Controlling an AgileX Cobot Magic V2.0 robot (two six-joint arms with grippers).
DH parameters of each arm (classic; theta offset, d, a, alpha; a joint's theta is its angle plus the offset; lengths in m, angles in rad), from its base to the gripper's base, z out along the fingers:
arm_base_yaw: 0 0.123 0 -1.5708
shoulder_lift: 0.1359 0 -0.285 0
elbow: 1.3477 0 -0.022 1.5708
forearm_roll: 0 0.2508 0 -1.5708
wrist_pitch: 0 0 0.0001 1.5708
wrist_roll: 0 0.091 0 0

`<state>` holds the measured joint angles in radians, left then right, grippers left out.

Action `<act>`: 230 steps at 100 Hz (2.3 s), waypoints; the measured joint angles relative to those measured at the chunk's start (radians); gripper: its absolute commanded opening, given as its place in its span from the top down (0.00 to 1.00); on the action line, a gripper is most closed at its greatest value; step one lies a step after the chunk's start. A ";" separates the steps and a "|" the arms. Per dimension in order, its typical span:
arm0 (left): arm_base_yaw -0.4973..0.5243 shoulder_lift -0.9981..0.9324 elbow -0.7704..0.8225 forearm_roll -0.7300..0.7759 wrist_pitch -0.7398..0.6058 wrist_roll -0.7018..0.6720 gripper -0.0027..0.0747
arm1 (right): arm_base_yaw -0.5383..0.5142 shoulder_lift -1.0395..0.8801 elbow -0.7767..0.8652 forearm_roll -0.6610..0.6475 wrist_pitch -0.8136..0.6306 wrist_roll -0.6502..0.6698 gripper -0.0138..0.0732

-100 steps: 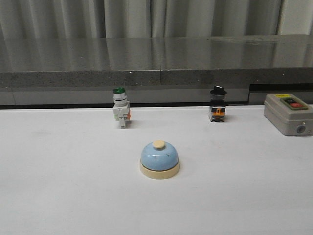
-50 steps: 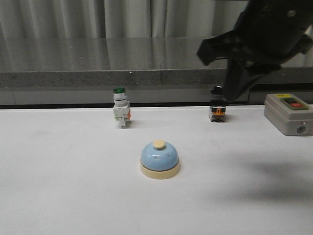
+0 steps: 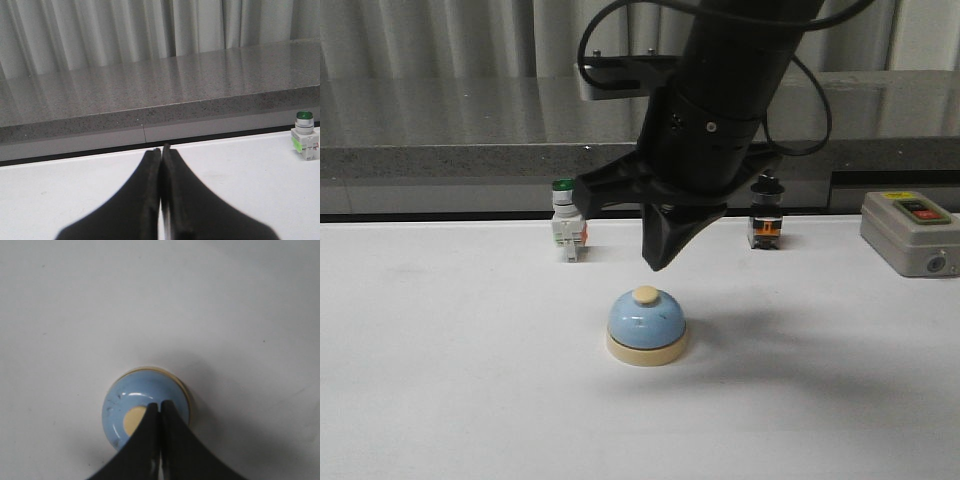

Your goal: Place and press bell with both arms

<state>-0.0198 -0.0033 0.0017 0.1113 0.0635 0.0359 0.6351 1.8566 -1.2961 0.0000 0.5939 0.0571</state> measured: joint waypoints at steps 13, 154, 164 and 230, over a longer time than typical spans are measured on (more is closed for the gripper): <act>0.000 0.000 0.000 0.000 0.000 0.000 0.99 | 0.007 0.018 -0.012 0.012 0.004 0.000 0.91; 0.000 0.000 0.000 0.000 0.000 0.000 0.99 | -0.249 -0.461 0.186 -0.041 0.025 -0.001 0.91; 0.000 0.000 0.000 0.000 0.000 0.000 0.99 | -0.320 -0.564 0.276 -0.042 0.004 0.003 0.91; 0.000 0.000 0.000 0.000 0.000 0.000 0.99 | -0.450 -1.356 0.760 -0.042 -0.062 0.012 0.91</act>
<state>-0.0198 -0.0033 0.0017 0.1113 0.0635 0.0359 0.1849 0.5009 -0.5358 -0.0417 0.5323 0.0693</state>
